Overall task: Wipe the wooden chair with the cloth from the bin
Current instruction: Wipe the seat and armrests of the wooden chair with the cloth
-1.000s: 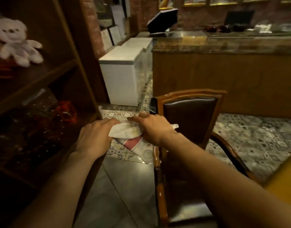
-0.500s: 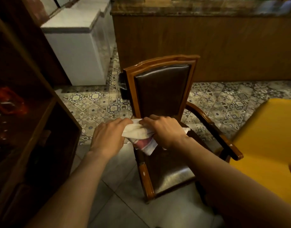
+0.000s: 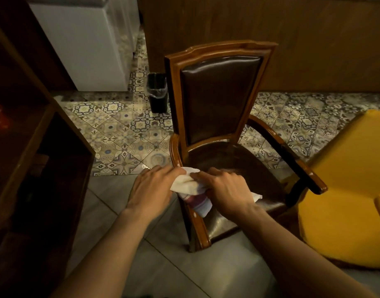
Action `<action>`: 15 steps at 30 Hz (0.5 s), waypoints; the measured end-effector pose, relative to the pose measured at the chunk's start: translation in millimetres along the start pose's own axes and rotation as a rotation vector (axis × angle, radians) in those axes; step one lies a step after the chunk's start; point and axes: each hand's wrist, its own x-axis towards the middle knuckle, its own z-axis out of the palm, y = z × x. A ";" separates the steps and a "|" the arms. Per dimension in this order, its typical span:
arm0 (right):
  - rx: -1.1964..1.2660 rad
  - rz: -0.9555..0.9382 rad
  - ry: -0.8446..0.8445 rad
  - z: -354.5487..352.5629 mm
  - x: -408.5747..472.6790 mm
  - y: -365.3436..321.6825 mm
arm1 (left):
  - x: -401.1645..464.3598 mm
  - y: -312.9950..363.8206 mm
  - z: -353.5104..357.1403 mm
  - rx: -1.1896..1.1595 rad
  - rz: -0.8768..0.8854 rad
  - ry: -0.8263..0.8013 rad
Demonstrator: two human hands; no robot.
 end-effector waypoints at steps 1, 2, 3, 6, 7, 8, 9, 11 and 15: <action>0.008 0.010 0.005 8.4 -2.1 1.6 | -0.7 -1.1 10.1 -0.013 0.003 -0.008; 0.011 0.022 0.008 17.4 -5.0 3.2 | -1.8 -2.1 20.2 -0.024 0.006 -0.017; 0.008 0.033 0.008 28.6 -8.9 5.1 | -3.8 -2.9 31.9 -0.034 0.008 -0.026; 0.003 0.070 0.000 62.5 -21.3 10.0 | -11.4 -6.8 68.3 -0.064 0.039 -0.069; 0.006 0.081 -0.012 72.5 -24.9 10.6 | -14.4 -9.3 80.1 -0.075 0.053 -0.089; 0.005 0.091 -0.024 81.5 -28.0 11.1 | -16.5 -13.2 91.7 -0.088 0.067 -0.108; 0.007 0.104 -0.040 88.7 -29.9 11.6 | -17.8 -17.9 101.7 -0.111 0.074 -0.127; 0.038 0.141 -0.071 100.1 -33.4 13.9 | -16.5 -27.5 118.4 -0.186 0.068 -0.175; 0.078 0.207 -0.099 110.6 -33.3 19.7 | 1.1 -45.7 136.4 -0.391 0.036 -0.257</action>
